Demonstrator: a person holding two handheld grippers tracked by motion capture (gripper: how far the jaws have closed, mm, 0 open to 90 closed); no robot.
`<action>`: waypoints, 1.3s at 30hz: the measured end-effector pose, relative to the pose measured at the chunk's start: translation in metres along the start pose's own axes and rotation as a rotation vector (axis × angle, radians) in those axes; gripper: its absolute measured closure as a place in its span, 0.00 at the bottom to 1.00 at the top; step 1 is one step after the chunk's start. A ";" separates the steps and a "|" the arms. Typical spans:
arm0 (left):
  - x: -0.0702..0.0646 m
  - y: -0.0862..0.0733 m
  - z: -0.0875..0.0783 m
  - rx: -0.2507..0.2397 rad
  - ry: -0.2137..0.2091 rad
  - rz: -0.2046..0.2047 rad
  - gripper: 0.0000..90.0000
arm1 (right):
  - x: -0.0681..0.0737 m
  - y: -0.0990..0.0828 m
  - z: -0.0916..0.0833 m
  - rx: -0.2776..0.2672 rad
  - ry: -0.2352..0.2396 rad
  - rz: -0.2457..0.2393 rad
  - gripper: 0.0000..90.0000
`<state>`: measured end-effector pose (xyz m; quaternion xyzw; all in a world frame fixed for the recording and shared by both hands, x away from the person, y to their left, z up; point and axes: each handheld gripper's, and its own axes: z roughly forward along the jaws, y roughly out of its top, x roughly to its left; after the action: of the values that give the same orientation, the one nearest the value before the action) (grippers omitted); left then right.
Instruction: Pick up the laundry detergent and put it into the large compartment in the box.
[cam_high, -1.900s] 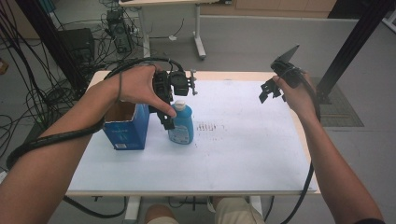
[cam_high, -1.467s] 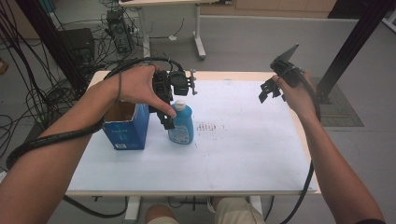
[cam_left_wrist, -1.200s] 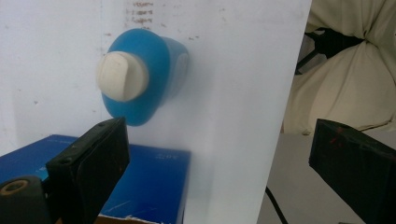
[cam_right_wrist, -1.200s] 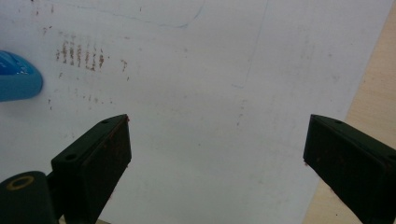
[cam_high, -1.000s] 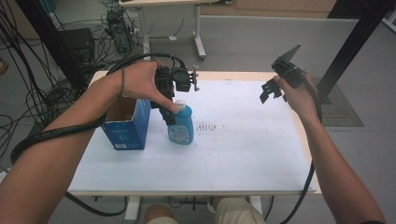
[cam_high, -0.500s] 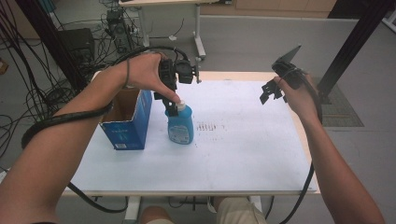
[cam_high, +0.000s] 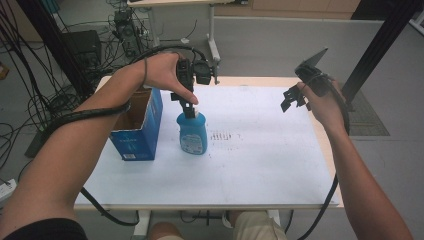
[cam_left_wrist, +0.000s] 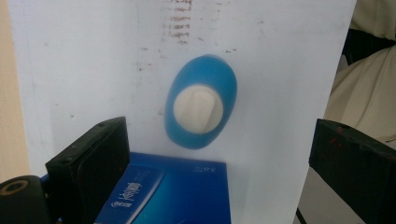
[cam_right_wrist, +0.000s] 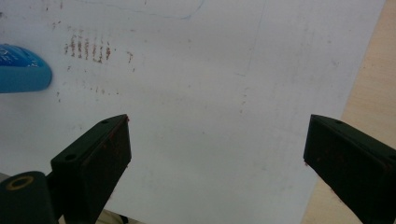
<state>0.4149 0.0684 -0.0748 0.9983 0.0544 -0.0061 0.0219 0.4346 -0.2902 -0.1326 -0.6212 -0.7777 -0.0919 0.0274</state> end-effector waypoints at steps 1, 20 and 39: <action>0.002 0.000 0.001 0.000 -0.002 -0.003 0.06 | -0.001 -0.001 0.000 -0.003 -0.002 0.004 0.09; 0.008 0.006 0.016 0.017 -0.012 0.012 0.06 | -0.003 -0.002 0.001 -0.005 -0.011 0.007 0.09; 0.011 0.009 0.030 0.024 -0.021 0.016 0.06 | -0.003 0.001 0.006 0.013 -0.013 0.006 0.09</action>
<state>0.4269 0.0598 -0.1045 0.9987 0.0461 -0.0173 0.0106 0.4370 -0.2915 -0.1392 -0.6241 -0.7766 -0.0824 0.0266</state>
